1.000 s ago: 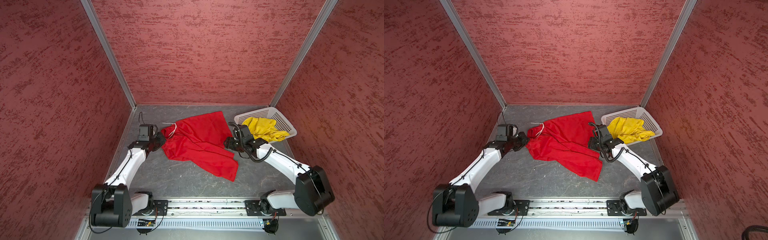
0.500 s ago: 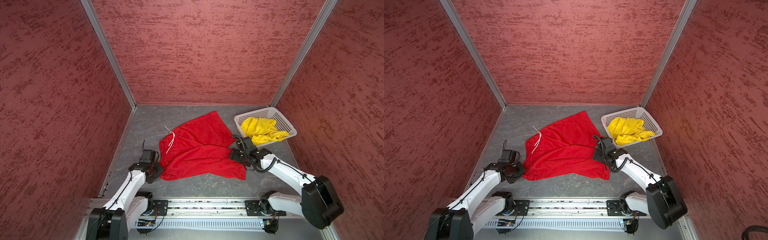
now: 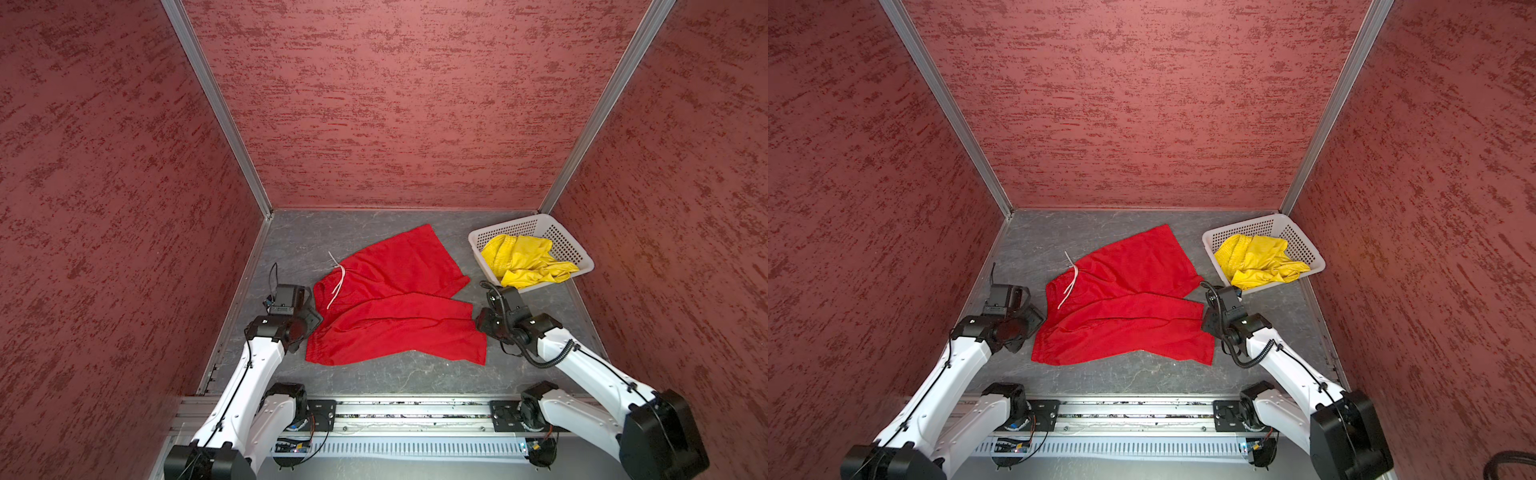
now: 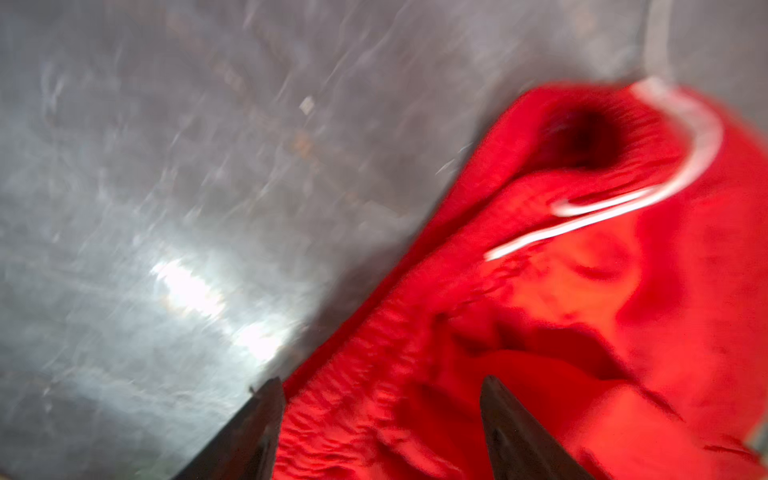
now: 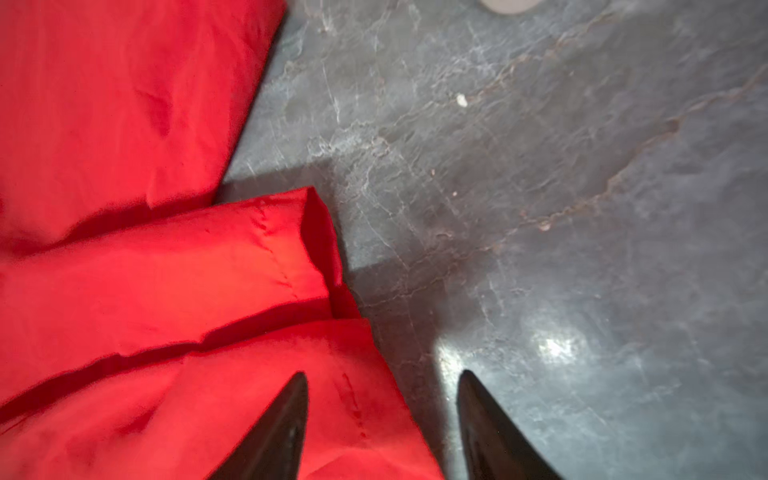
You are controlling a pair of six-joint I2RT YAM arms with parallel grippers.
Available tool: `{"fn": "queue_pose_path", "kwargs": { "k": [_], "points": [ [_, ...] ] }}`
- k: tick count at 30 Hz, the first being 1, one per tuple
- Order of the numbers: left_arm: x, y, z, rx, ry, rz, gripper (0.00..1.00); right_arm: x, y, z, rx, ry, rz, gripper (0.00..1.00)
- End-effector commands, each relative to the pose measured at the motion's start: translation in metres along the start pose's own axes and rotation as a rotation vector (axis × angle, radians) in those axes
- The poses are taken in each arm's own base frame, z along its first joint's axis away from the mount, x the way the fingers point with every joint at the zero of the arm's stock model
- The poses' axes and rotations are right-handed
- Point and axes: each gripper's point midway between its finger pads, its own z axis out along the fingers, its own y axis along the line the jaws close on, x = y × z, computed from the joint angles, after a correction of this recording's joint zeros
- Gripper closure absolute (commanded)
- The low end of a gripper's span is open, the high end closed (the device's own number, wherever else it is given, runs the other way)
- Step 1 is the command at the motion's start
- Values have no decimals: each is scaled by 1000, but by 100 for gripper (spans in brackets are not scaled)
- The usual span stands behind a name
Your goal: Fold and stack the shorts
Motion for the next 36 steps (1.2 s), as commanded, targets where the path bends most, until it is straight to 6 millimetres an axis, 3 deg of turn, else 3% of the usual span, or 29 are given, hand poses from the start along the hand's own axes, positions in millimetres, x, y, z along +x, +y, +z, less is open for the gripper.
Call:
{"fn": "queue_pose_path", "kwargs": {
  "k": [1,4,7,9,13,17,21,25,29,36],
  "points": [
    [-34,-39,-18,117,-117,-31,31,-34,18,-6,0,-85,-28,37],
    [-47,-68,-14,171,-138,-13,37,-63,45,0,-26,-130,-72,42],
    [-44,-85,13,130,-74,33,20,-90,73,15,-43,-151,-112,44],
    [-39,-89,36,86,-17,57,15,-105,92,29,-60,-150,-134,42],
    [-39,-99,69,82,3,102,26,-132,127,54,-83,-142,-181,40],
    [-52,-107,84,94,-40,111,27,-150,148,81,-89,-133,-216,40],
    [-59,-130,99,190,-42,105,34,-156,152,110,-77,-99,-222,41],
    [-61,-146,117,237,-17,89,62,-154,147,127,-82,-69,-201,42],
    [-68,-152,138,255,13,48,99,-148,140,129,-82,-49,-184,43],
    [-114,-149,180,385,85,-168,100,-130,108,128,-57,-21,-122,47]
  ]
}}
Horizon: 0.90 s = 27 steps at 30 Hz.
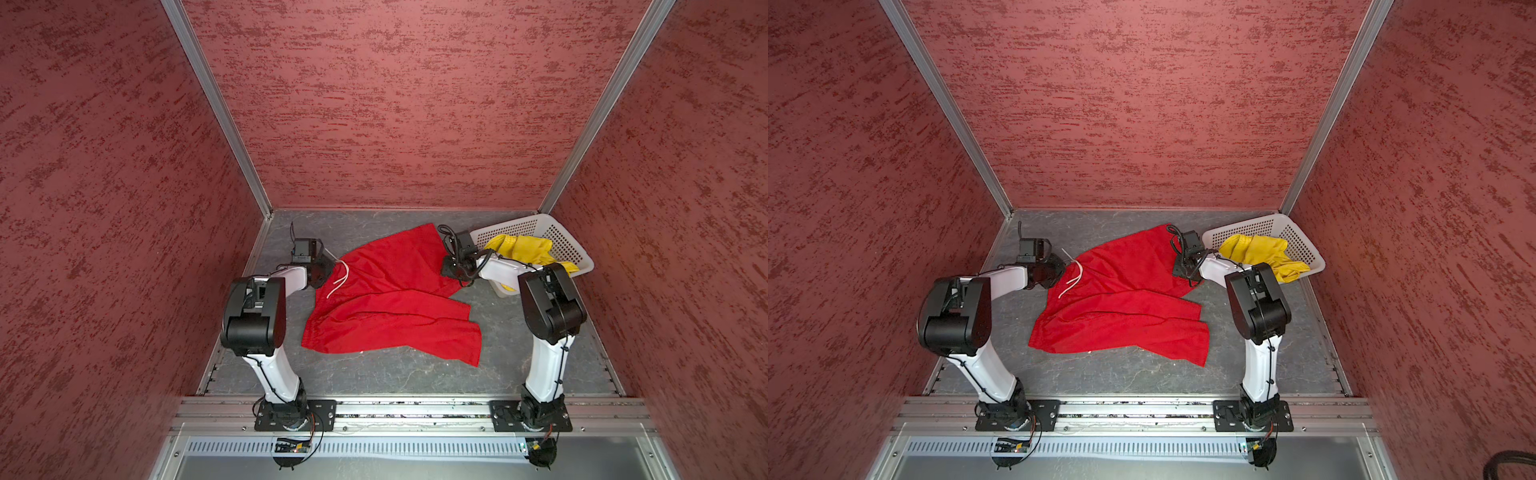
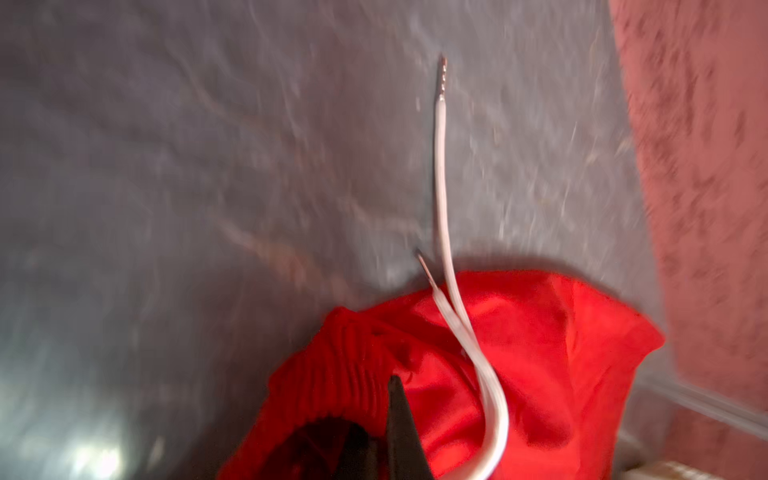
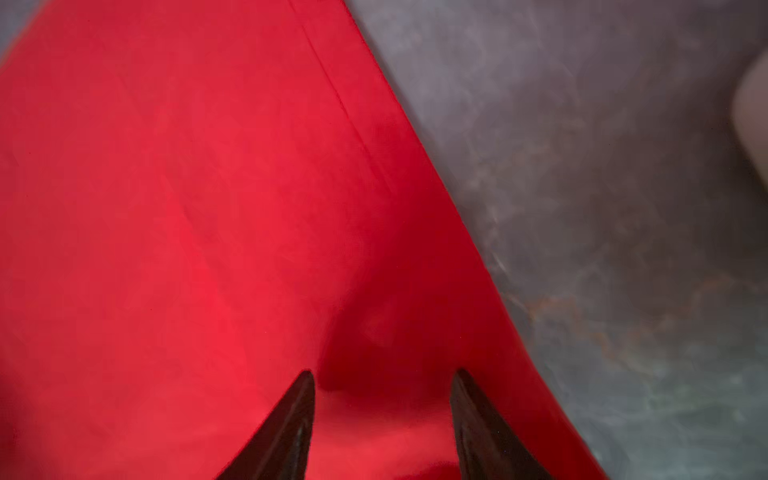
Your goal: Fold and stack the shorts
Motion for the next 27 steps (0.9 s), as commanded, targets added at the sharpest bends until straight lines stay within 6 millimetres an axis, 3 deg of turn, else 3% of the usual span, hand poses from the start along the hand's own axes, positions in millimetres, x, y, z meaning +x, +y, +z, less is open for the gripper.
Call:
{"fn": "queue_pose_path", "kwargs": {
  "k": [1,5,8,13,16,17,20,22,24,26,27],
  "points": [
    [-32,-3,15,119,7,-127,100,0,-9,-6,-10,-16,54,48],
    [-62,10,28,145,-4,-214,100,9,-34,4,27,12,113,48],
    [-77,11,34,158,-9,-223,100,3,-44,9,42,14,141,50],
    [-89,-1,47,190,18,-195,100,-9,-47,20,54,18,151,53],
    [-93,-16,51,215,42,-168,99,-23,-36,19,23,-7,147,53],
    [-94,-24,49,226,44,-152,91,-30,-32,14,8,-21,145,53],
    [-96,-48,30,261,37,-99,50,-48,-11,-10,-55,-66,131,49],
    [-97,-57,10,248,11,-68,41,-53,6,-29,-83,-91,102,47],
    [-96,-62,-17,213,-32,-45,24,-50,23,-49,-100,-107,66,43],
    [-92,-60,-44,161,-77,-27,8,-38,36,-62,-106,-104,35,38],
    [-90,-57,-58,132,-103,-17,6,-28,40,-66,-101,-98,23,36]
  ]
}}
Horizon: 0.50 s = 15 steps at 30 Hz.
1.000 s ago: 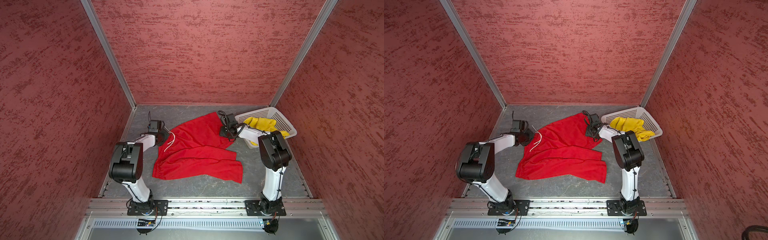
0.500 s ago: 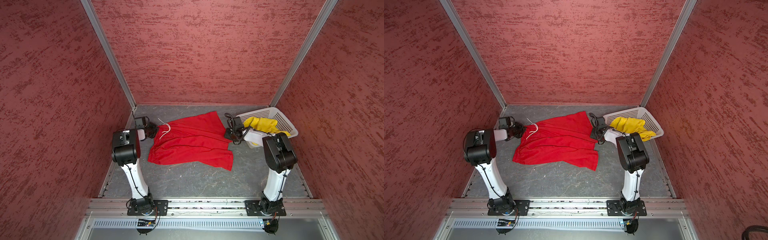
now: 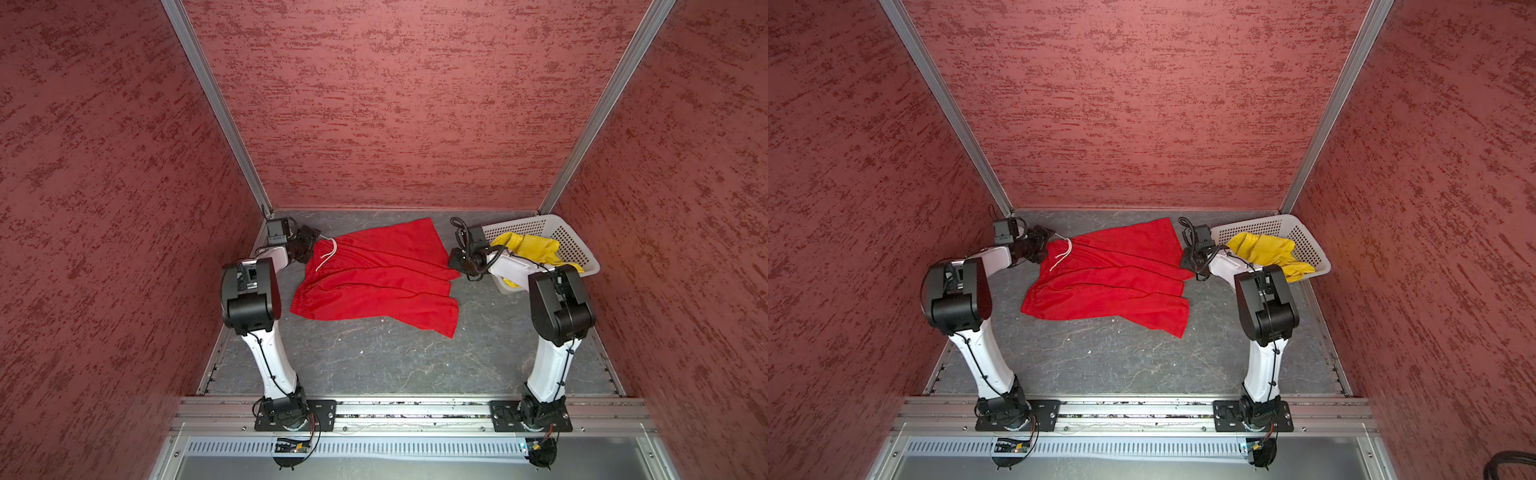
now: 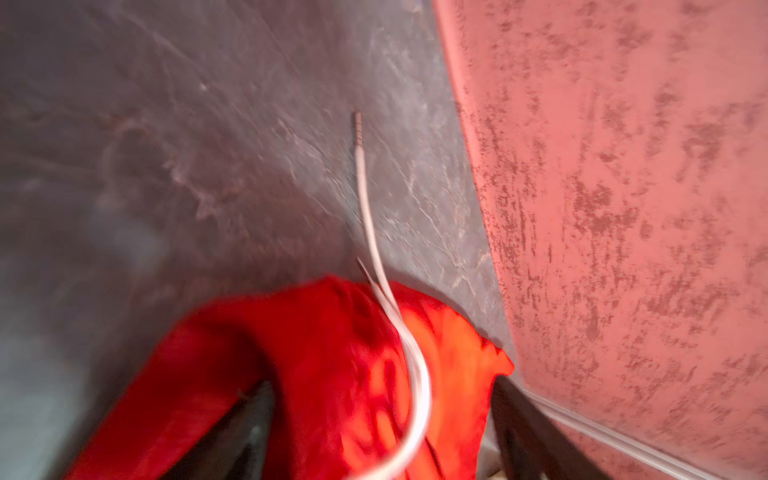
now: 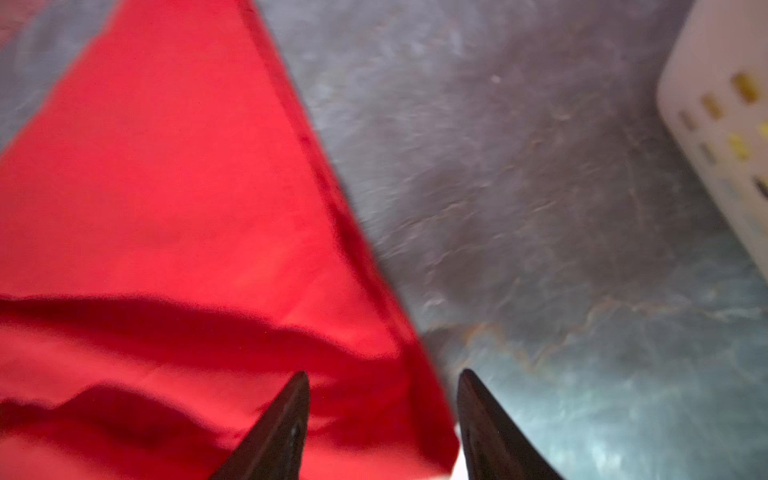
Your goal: Fold and stack the shorts
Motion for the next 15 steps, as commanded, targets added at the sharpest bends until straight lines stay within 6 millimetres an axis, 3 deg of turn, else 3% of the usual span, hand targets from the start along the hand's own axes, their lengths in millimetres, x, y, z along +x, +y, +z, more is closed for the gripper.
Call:
{"fn": "queue_pose_path", "kwargs": {
  "k": [1,6,11,13,15],
  "points": [
    [3,-9,-52,-95,-92,75,6,12,30,-37,-29,-27,-47,34],
    [43,-3,-98,-187,-117,167,4,62,16,-40,-29,36,-19,31],
    [102,11,-117,-225,-43,266,25,80,11,-26,-56,78,-13,30],
    [122,25,-124,-251,-4,278,23,79,14,-21,-69,76,-13,30],
    [137,44,-131,-280,31,278,12,76,16,-15,-74,67,-15,30]
  ]
}}
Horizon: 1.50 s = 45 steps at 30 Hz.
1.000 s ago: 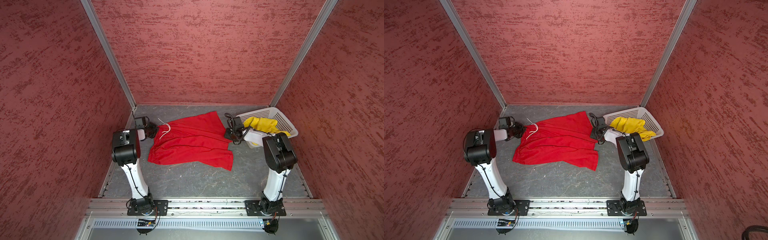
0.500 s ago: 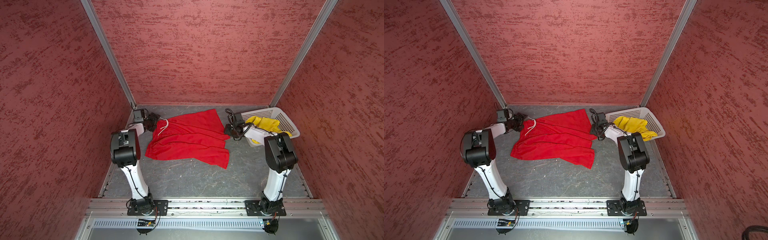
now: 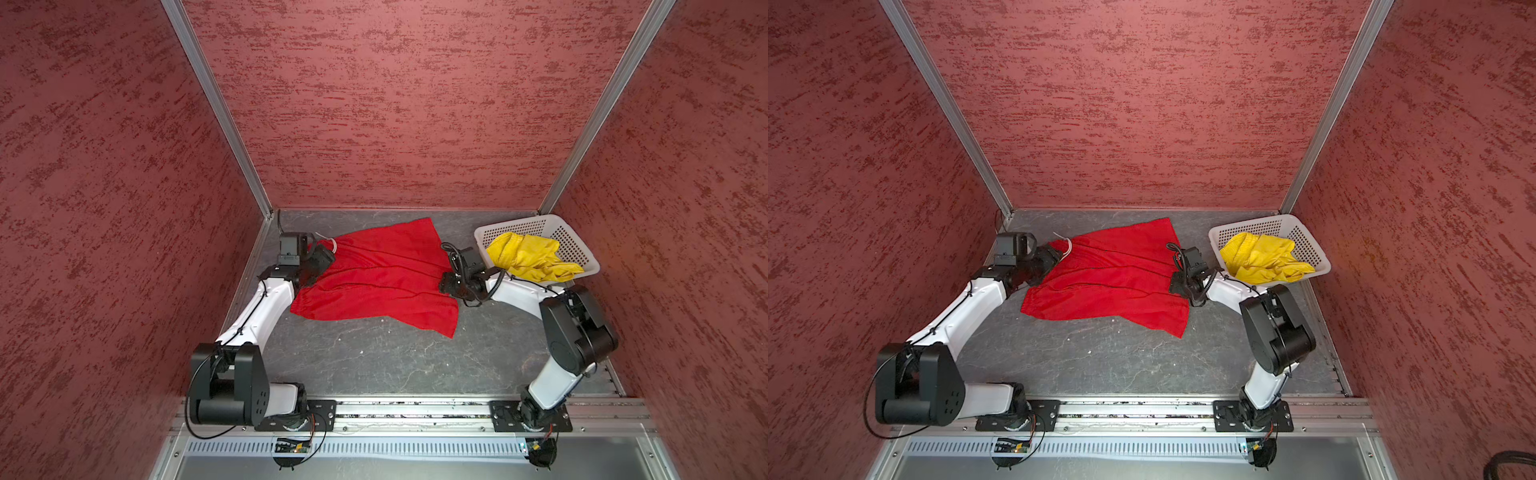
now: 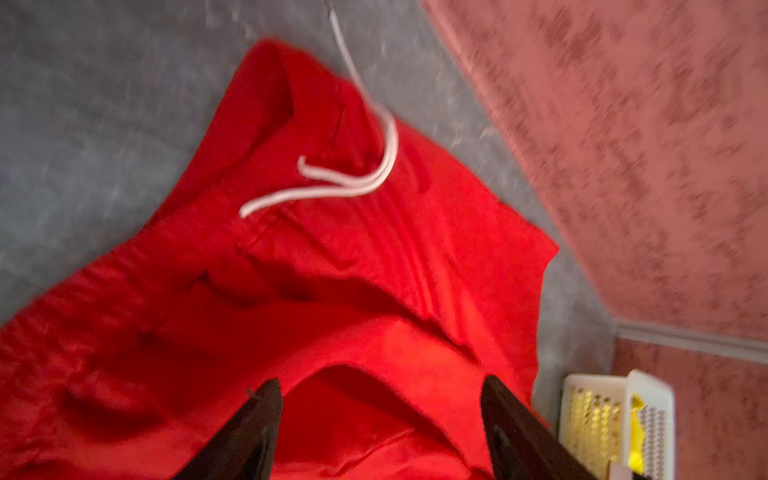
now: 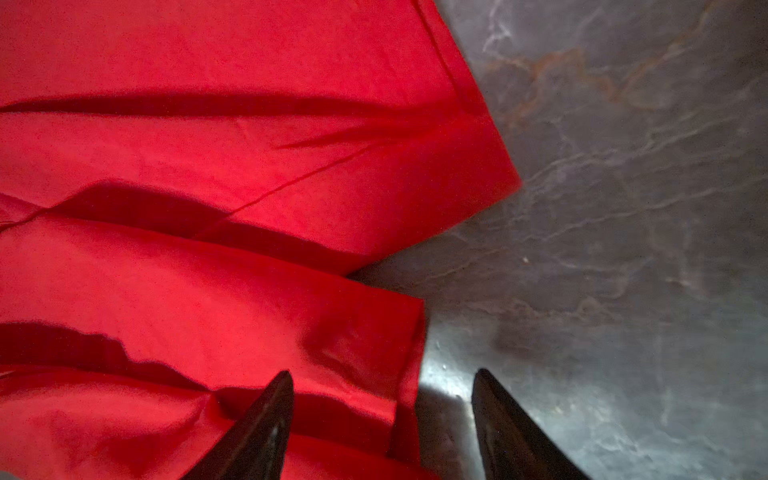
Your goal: Fold and stack the shorts
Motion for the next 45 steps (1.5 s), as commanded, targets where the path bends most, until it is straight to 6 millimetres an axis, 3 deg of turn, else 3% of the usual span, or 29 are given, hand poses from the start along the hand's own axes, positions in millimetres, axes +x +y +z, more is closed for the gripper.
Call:
{"fn": "queue_pose_path", "kwargs": {
  "k": [1,4,6,7,8,10,12,16,17,21,23,27,30,32,33,35,38,42,45],
  "points": [
    [31,36,-9,-104,57,17,8,-22,20,1,-70,-67,13,30],
    [58,57,-9,-140,110,14,4,-27,25,14,-105,-64,25,32],
    [74,73,-6,-175,146,5,4,-26,28,25,-129,-48,39,42],
    [81,81,-4,-190,161,-3,4,-26,27,30,-136,-41,48,53],
    [88,89,-1,-204,176,-12,6,-28,25,34,-140,-41,61,71],
    [98,101,6,-236,203,-20,10,-35,16,37,-130,-46,83,89],
    [102,111,13,-270,225,-22,18,-49,3,34,-109,-69,101,96],
    [104,127,30,-325,267,-42,34,-98,-18,12,-58,-159,101,97],
    [102,130,34,-331,269,-49,41,-108,-18,7,-53,-176,88,97],
    [95,130,44,-326,277,-68,89,-138,-10,4,-51,-194,37,96],
    [90,124,45,-309,272,-53,100,-144,-7,7,-50,-194,23,96],
    [90,112,38,-288,287,-11,100,-157,-6,11,-27,-208,15,95],
    [103,114,27,-304,327,5,100,-162,-7,16,-5,-204,16,95],
    [115,120,19,-311,357,-7,100,-162,-11,21,18,-187,18,82],
    [121,121,16,-302,374,-20,98,-162,-12,21,21,-182,19,65],
    [129,117,10,-266,395,-38,62,-157,-8,19,0,-176,23,51],
    [124,100,-2,-192,374,-59,39,-146,-2,1,-32,-185,24,46],
    [100,71,-22,-102,281,-54,35,-115,-1,-32,-47,-183,15,41],
    [88,65,-28,-73,227,-55,23,-86,-8,-46,-51,-163,24,36]
  ]
}}
